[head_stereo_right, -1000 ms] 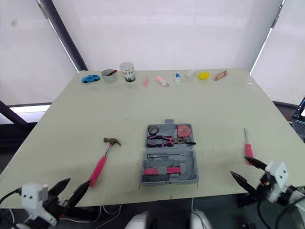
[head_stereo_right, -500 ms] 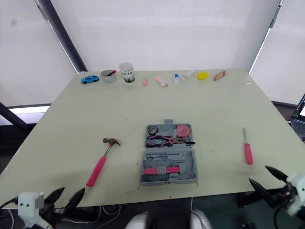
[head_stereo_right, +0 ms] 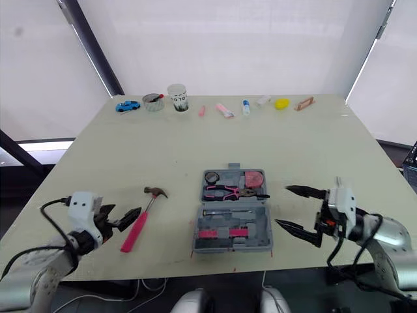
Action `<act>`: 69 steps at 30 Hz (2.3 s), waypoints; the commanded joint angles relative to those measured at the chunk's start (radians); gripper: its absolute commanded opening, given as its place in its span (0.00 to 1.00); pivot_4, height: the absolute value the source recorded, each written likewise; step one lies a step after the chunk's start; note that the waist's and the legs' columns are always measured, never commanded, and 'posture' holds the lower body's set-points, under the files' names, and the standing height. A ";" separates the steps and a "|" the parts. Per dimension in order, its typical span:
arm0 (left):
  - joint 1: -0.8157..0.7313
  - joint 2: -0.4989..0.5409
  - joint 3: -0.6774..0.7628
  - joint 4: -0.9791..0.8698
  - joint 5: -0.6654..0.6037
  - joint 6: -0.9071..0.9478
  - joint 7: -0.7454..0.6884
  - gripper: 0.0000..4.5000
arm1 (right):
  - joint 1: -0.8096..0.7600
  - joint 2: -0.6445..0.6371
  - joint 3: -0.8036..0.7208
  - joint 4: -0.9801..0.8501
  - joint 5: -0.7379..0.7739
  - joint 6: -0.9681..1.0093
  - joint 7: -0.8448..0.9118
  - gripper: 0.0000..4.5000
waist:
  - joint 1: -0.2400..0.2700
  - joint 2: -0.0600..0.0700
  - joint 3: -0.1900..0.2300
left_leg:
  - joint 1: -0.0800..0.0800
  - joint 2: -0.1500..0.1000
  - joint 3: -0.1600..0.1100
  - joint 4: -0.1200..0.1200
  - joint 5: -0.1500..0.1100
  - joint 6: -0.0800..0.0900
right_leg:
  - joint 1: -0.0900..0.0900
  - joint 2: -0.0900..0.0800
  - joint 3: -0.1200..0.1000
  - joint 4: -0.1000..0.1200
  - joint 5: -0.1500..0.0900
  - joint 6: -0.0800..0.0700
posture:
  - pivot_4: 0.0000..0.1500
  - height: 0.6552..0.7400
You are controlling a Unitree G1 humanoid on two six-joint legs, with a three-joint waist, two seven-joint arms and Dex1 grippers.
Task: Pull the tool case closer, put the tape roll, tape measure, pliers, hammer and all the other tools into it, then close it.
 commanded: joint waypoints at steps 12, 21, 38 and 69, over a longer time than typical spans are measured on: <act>-0.233 -0.038 -0.157 0.165 0.094 0.095 0.056 0.66 | -0.095 0.019 0.075 0.005 -0.028 -0.013 0.032 1.00 | 0.003 -0.002 0.001 | -0.002 -0.001 -0.001 0.000 0.000 0.000 | 0.000 -0.001 -0.001 0.000 0.000 0.000 | 1.00 1.00; -0.346 -0.107 -0.206 0.349 0.189 0.026 0.109 0.66 | -0.076 0.047 0.080 -0.015 -0.044 -0.033 0.001 1.00 | 0.008 -0.002 0.001 | -0.001 -0.001 -0.001 0.001 0.000 0.000 | 0.000 -0.001 -0.002 0.000 0.000 0.000 | 1.00 1.00; -0.275 -0.058 -0.195 0.213 0.140 -0.020 -0.073 0.02 | -0.060 0.057 0.076 0.008 -0.066 -0.062 -0.015 1.00 | 0.003 -0.002 0.001 | -0.002 -0.001 -0.001 0.000 0.000 0.000 | 0.000 -0.001 -0.002 0.000 0.000 0.000 | 1.00 1.00; -1.023 -0.101 -1.015 0.217 0.165 0.308 -0.587 0.02 | 0.166 -0.161 -0.224 0.064 -0.045 -0.042 0.033 1.00 | 0.002 -0.004 0.005 | -0.005 -0.001 0.001 0.001 0.000 0.000 | 0.000 0.002 -0.002 -0.002 0.000 0.001 | 1.00 1.00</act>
